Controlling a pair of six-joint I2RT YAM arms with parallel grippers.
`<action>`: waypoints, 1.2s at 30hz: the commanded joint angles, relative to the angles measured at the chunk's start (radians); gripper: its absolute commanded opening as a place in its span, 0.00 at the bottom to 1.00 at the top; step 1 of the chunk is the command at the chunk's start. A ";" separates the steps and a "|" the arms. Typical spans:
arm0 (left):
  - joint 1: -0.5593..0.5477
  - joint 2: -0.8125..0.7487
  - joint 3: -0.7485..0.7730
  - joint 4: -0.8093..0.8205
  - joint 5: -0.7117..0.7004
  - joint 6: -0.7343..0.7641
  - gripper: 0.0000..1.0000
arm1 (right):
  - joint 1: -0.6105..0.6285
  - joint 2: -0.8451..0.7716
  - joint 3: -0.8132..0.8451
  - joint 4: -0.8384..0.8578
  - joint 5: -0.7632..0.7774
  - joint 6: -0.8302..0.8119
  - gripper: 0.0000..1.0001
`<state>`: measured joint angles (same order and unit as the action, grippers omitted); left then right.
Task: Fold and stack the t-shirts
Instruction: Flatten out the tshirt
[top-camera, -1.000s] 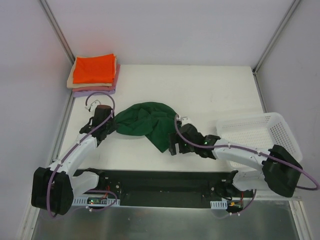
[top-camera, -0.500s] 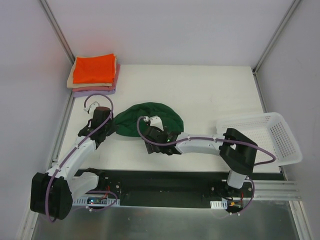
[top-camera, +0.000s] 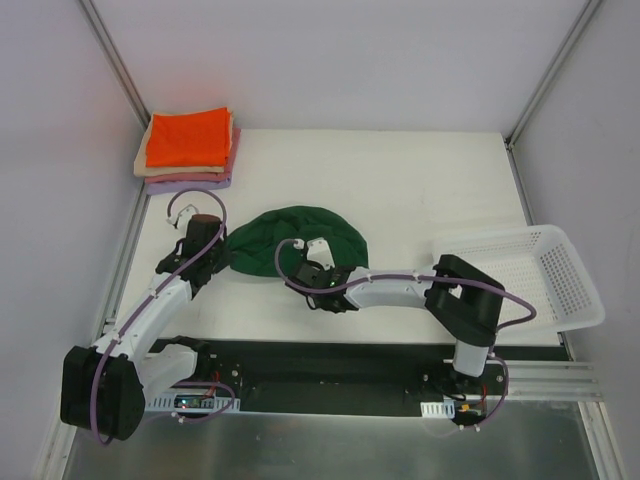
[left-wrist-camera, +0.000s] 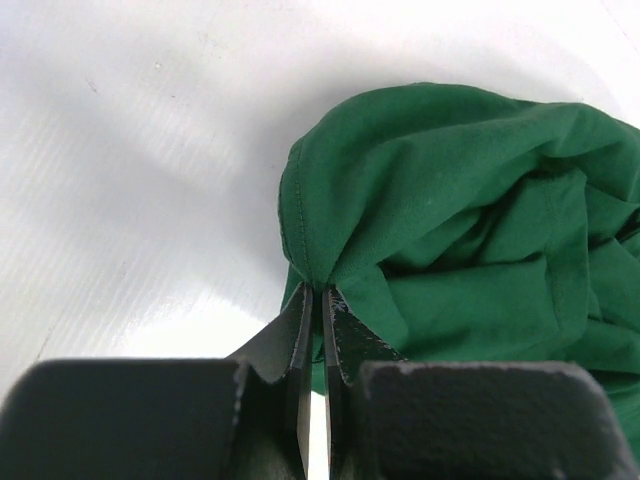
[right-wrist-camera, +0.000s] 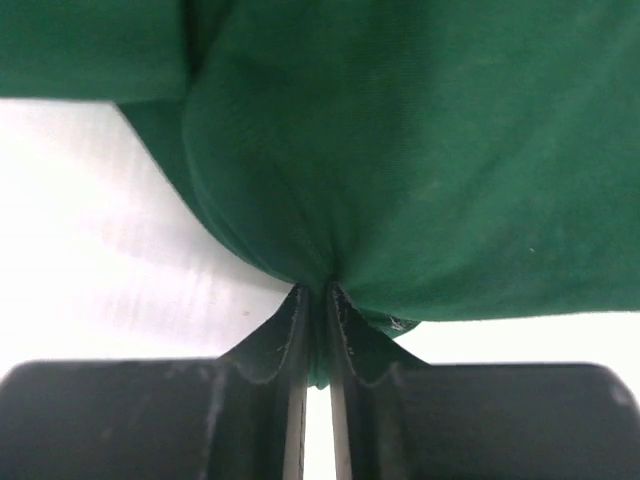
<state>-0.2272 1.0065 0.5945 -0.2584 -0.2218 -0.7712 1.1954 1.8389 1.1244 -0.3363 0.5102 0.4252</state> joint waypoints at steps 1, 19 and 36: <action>0.009 -0.028 0.008 -0.039 -0.073 -0.011 0.00 | -0.011 -0.105 -0.052 -0.079 0.091 0.026 0.00; 0.025 -0.345 0.364 -0.203 -0.373 0.018 0.00 | -0.284 -0.957 -0.077 -0.158 0.229 -0.308 0.00; 0.025 -0.522 0.781 -0.220 -0.415 0.194 0.00 | -0.287 -1.150 0.354 -0.262 0.027 -0.531 0.00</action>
<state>-0.2138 0.4614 1.3029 -0.4980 -0.5999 -0.6548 0.9112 0.6662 1.4132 -0.5671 0.5625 -0.0406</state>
